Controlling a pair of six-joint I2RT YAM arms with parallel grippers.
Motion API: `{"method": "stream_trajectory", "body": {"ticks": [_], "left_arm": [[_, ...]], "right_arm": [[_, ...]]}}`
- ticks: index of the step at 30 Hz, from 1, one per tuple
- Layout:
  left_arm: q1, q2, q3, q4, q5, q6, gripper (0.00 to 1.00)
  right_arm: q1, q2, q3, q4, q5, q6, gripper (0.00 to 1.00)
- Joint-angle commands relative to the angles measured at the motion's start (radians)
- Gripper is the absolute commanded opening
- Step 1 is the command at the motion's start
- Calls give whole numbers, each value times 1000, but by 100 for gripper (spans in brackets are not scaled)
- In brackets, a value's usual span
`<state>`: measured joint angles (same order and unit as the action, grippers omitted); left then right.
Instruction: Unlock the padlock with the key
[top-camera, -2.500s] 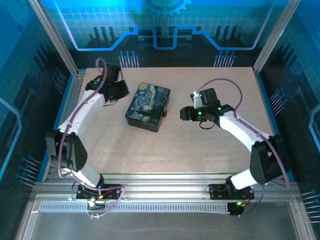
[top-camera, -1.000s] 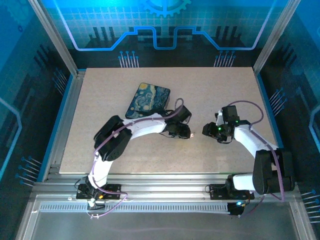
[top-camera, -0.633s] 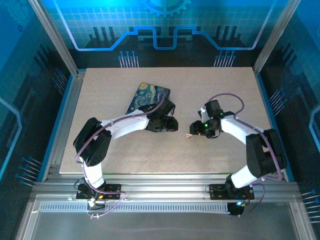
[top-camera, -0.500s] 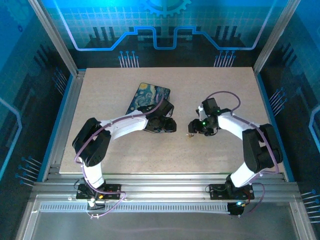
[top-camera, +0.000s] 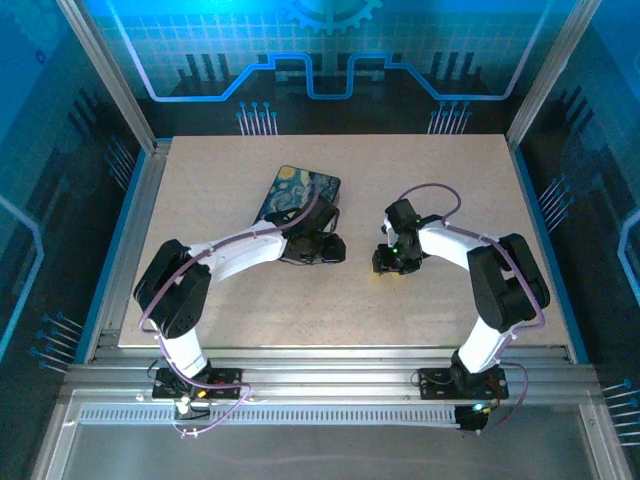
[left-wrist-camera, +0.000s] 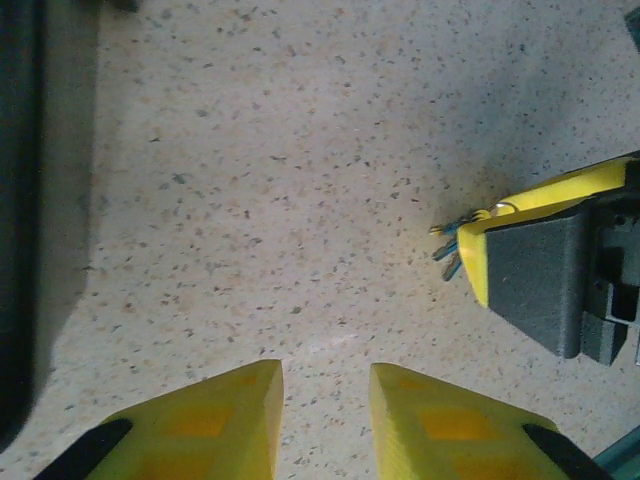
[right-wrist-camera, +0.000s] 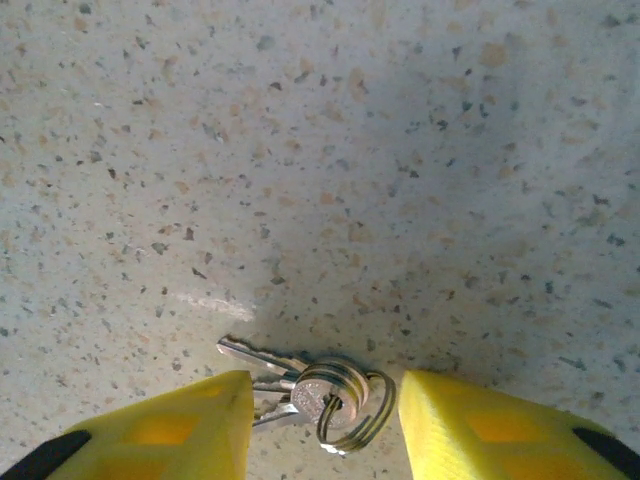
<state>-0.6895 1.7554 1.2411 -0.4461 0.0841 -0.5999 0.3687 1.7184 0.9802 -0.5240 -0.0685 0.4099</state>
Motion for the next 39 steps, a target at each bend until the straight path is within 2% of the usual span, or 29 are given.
{"method": "stream_trajectory", "body": {"ticks": [1, 9, 16, 21, 26, 39], "left_arm": [[12, -49, -27, -5, -13, 19, 30], [20, -80, -54, -20, -29, 38, 29], [22, -73, -77, 3, 7, 39, 29], [23, -41, -76, 44, 73, 26, 26], [22, 3, -62, 137, 180, -51, 23], [-16, 159, 25, 228, 245, -148, 16]], "right_arm": [[21, 47, -7, -20, 34, 48, 37], [20, 68, -74, 90, 35, 151, 17], [0, 30, -136, 150, 0, 189, 0], [-37, -73, -207, 281, -131, 216, 0], [-68, -128, -247, 364, -270, 247, 0], [-103, -198, -317, 471, -385, 314, 0]]}}
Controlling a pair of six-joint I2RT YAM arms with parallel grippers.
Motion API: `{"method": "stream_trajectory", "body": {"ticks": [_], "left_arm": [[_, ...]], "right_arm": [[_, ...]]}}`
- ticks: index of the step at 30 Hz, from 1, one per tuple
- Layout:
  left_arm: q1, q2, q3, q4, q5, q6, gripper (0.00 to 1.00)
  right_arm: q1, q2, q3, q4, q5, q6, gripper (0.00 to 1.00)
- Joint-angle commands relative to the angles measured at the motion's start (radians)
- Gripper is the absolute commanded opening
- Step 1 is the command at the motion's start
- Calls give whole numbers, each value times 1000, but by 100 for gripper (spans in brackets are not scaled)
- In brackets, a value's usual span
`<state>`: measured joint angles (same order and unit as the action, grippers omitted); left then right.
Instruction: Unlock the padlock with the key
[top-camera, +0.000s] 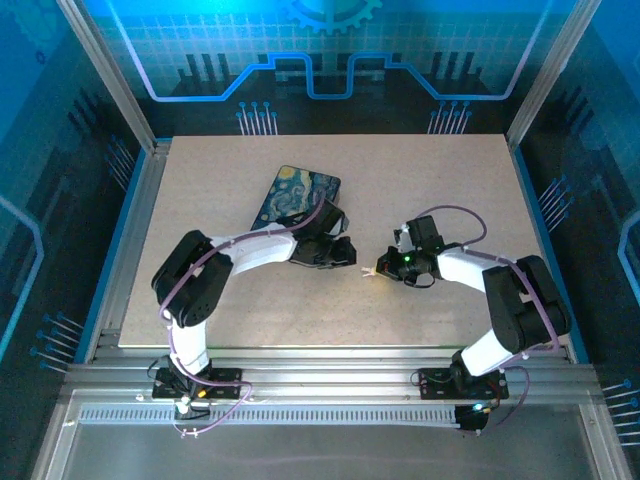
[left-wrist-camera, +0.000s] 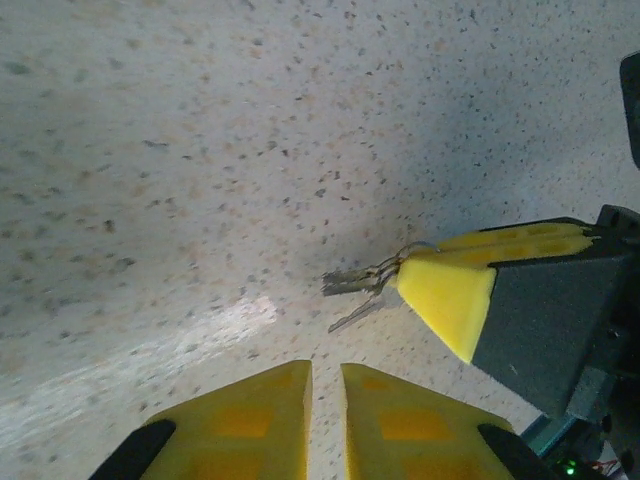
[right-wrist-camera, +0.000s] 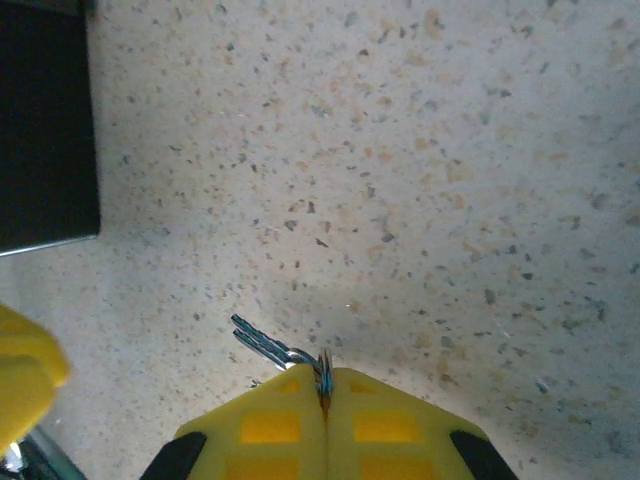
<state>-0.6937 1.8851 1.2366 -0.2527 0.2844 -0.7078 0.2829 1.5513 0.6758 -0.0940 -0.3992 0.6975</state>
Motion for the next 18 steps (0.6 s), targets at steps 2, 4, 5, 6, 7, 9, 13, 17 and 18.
{"method": "stream_trajectory", "body": {"ticks": [2, 4, 5, 6, 7, 9, 13, 17, 18], "left_arm": [[-16, 38, 33, 39, 45, -45, 16], [-18, 42, 29, 40, 45, -45, 16], [-18, 42, 26, 45, 48, -45, 16], [-21, 40, 21, 51, 53, -45, 16], [-20, 39, 15, 62, 60, -48, 16], [-24, 35, 5, 78, 68, -55, 17], [-31, 38, 3, 86, 69, -61, 19], [-32, 47, 0, 90, 73, -66, 20], [-32, 46, -1, 91, 71, -66, 21]], "right_arm": [[-28, -38, -16, 40, -70, 31, 0], [-39, -46, -15, 39, -86, 38, 0], [-44, -51, -13, 36, -93, 44, 0], [-47, -52, -12, 35, -98, 47, 0], [-50, -55, -7, 28, -98, 48, 0], [-49, -58, 2, 17, -98, 47, 0], [-49, -59, 7, 22, -108, 57, 0], [-49, -59, 8, 30, -118, 66, 0], [-49, -60, 8, 29, -119, 66, 0]]}}
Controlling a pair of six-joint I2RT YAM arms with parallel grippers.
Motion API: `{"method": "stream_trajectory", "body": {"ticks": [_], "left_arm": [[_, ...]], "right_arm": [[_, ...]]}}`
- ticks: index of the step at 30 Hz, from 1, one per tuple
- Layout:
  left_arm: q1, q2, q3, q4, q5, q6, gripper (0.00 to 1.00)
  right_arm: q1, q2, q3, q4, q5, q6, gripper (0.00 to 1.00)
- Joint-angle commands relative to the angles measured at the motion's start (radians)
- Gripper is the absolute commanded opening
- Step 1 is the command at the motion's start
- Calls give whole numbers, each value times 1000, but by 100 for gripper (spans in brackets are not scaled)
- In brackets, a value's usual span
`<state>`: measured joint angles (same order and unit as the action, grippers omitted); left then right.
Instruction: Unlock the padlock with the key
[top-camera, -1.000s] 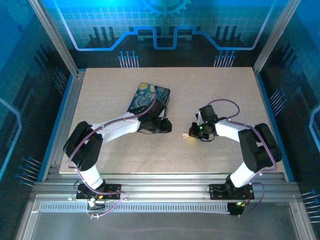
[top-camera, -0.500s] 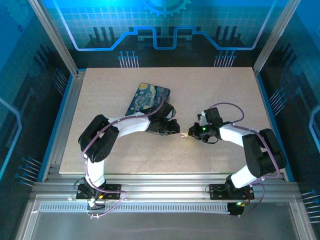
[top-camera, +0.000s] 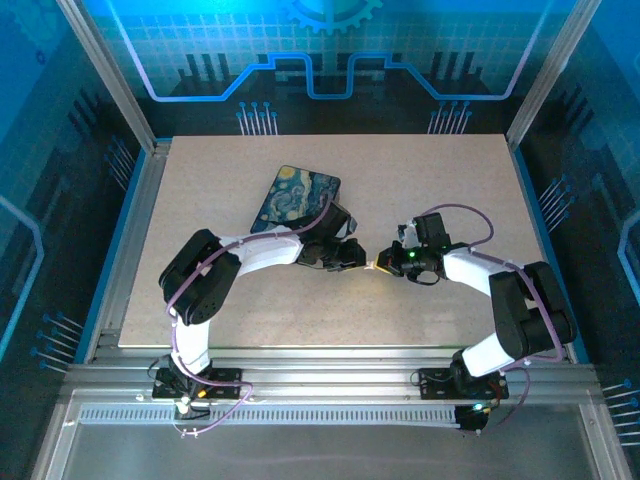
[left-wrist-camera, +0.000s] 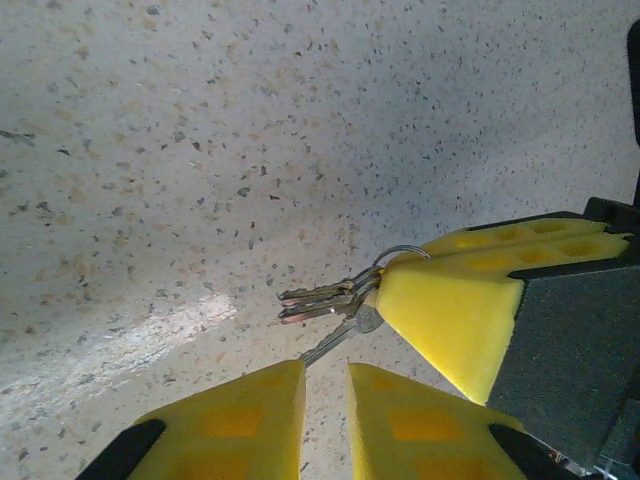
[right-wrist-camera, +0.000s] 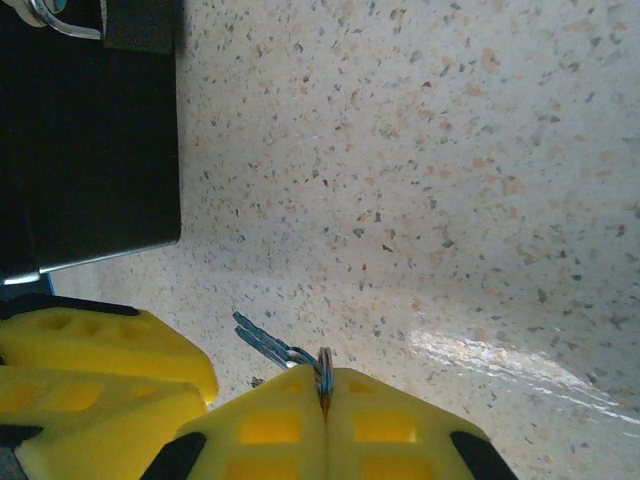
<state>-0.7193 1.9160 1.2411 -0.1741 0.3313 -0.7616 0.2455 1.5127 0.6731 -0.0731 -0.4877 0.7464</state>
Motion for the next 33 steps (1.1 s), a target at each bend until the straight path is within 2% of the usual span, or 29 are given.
{"method": "stream_trajectory", "body": {"ticks": [1, 16, 33], "left_arm": [[-7, 15, -6, 9, 23, -12, 22], [-6, 1, -28, -7, 4, 11, 28], [-5, 8, -36, 47, 22, -16, 23]], "right_arm": [[-12, -23, 13, 9, -32, 20, 0], [-17, -25, 16, 40, -71, 56, 0], [-6, -13, 14, 52, -87, 64, 0]]}}
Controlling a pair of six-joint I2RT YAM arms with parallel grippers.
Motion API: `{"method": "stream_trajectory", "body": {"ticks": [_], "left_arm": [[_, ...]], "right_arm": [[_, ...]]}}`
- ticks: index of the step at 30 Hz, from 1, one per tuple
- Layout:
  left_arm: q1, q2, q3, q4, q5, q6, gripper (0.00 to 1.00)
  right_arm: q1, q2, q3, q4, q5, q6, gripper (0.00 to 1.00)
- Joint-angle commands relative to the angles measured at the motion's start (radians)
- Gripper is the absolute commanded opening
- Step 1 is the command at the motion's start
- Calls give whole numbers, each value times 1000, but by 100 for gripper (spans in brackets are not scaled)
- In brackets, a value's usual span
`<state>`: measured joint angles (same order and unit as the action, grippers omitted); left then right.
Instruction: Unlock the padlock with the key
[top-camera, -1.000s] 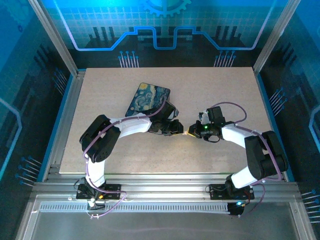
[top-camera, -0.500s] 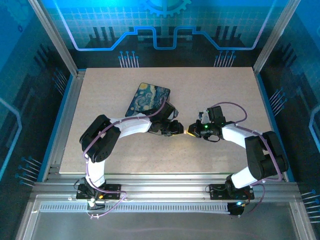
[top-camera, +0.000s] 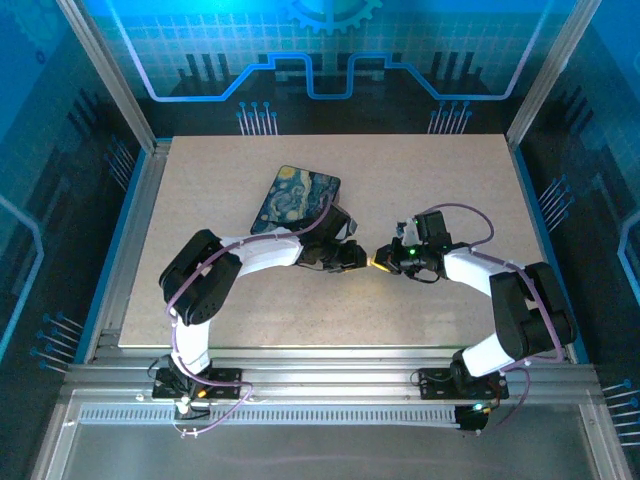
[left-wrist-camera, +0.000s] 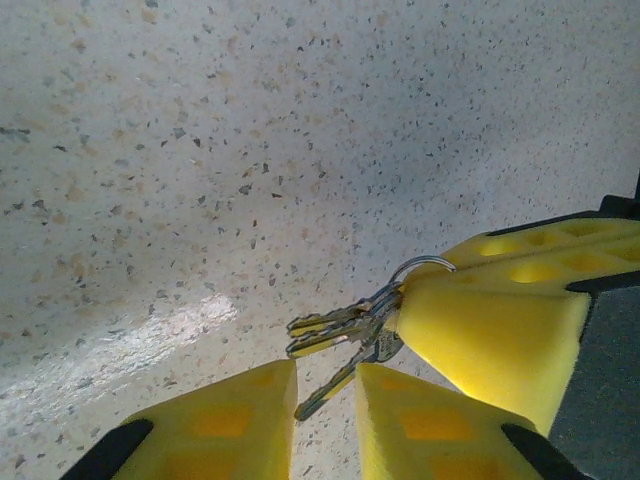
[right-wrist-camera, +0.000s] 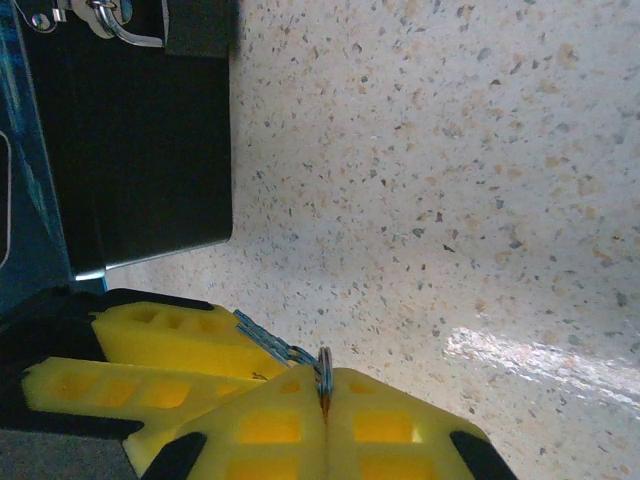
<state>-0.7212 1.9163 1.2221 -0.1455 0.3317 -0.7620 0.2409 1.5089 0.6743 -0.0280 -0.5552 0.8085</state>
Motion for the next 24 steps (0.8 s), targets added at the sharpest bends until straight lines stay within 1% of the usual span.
{"method": "stream_trajectory", "body": {"ticks": [1, 7, 11, 13, 14, 16, 19, 22, 24], "left_arm": [[-3, 7, -18, 20, 23, -16, 22], [-1, 12, -25, 30, 26, -11, 17], [11, 11, -30, 25, 26, 8, 10], [21, 7, -27, 12, 28, 33, 7], [26, 4, -24, 5, 36, 56, 6], [38, -1, -16, -12, 64, 112, 4], [64, -12, -6, -43, 128, 209, 0], [91, -21, -5, -57, 221, 288, 0], [109, -24, -12, -40, 314, 332, 0]], "right_arm": [[-1, -7, 11, 6, -20, 0, 0], [1, -4, 8, 7, -26, -1, 0], [2, -4, 18, -17, -18, -17, 0], [2, -6, 20, -31, -16, -30, 4], [0, -6, 22, -40, -17, -39, 10], [-6, -13, 28, -78, -5, -69, 21], [-25, -44, 29, -131, 17, -123, 31], [-63, -79, 21, -146, 0, -173, 32], [-84, -96, 21, -147, -34, -217, 32]]}}
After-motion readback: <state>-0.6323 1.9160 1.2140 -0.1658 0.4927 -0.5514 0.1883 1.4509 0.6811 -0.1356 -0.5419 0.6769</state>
